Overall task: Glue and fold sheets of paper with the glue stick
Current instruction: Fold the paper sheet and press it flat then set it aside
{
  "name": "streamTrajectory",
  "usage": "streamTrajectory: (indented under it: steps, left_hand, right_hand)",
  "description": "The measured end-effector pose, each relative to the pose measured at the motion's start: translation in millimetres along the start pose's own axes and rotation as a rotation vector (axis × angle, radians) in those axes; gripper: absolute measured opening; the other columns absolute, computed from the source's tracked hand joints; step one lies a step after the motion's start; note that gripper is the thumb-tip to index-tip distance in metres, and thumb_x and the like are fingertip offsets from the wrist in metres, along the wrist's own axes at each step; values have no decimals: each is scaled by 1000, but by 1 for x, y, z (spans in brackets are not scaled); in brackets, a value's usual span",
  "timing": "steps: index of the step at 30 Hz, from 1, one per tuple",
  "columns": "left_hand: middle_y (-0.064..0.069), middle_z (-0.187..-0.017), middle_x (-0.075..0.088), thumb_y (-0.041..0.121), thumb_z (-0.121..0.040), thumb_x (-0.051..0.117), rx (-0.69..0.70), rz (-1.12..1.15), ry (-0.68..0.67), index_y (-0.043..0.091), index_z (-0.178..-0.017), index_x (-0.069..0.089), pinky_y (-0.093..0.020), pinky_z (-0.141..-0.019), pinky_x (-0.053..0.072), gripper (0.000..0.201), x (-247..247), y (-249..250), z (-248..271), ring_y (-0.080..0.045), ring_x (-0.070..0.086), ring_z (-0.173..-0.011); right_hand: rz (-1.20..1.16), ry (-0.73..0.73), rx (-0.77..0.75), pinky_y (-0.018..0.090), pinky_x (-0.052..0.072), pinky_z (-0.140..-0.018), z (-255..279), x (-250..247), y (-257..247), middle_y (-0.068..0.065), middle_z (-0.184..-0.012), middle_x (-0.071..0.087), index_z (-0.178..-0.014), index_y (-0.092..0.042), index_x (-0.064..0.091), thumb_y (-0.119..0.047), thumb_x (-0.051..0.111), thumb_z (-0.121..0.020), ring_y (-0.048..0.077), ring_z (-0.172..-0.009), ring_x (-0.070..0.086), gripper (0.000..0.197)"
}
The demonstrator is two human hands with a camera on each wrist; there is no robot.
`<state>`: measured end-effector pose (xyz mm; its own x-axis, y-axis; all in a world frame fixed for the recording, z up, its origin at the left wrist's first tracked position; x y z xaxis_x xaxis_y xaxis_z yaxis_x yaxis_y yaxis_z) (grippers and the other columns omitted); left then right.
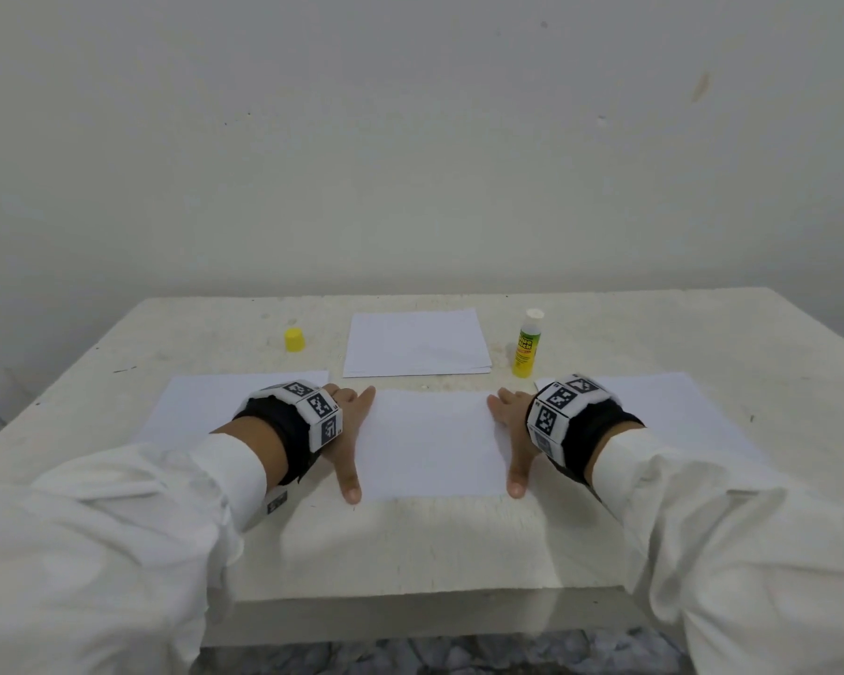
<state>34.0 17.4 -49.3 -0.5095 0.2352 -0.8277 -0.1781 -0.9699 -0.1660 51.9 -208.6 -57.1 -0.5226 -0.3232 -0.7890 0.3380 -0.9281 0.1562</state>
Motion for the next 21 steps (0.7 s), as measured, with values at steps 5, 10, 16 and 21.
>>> streamTrajectory:
  steps: [5, 10, 16, 21]
  left_hand:
    - [-6, -152, 29, 42, -60, 87, 43, 320, 30, 25, -148, -22, -41, -112, 30, 141, -5, 5, 9, -28, 32, -137]
    - [-6, -96, 57, 1, -78, 74, -14, 929, 62, 30, -147, 32, -31, -76, 58, 86, 1, -9, 20, -24, 63, -78]
    - [4, -105, 64, -2, -84, 64, 49, 1001, 249, 28, -100, 71, -15, -68, 52, 35, -11, -26, 29, -12, 60, -63]
    - [6, -104, 64, -5, -82, 66, 60, 1216, 384, 26, -94, 71, -14, -67, 54, 33, -23, -51, 26, -17, 61, -75]
  right_hand:
    - [-81, 12, 5, 56, 14, -115, 2, 3, -3, 11, -159, -9, -151, -18, -11, -51, 84, -59, 36, -145, 0, 136]
    - [-108, -6, -5, 51, 28, -110, 15, 2, -1, 13, -154, 13, -151, -14, 6, -45, 80, -68, 33, -141, 21, 115]
    - [-427, 110, 39, 30, 42, -92, 23, -22, 6, 5, -136, 45, -139, -16, 40, -34, 75, -78, 23, -117, 47, 73]
    - [-716, 189, 44, 17, 40, -56, 17, -40, 13, -4, -83, 53, -125, -9, 58, -18, 66, -86, 16, -83, 53, 41]
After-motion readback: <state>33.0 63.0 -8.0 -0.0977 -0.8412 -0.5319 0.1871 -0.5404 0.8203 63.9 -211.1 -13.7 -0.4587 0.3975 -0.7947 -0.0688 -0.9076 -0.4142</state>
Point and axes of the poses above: each hand's wrist, its own z-axis away from the middle knuckle, its own x-axis out of the palm, y = z × x, the point moved 9 cm from there along -z, towards the middle knuckle
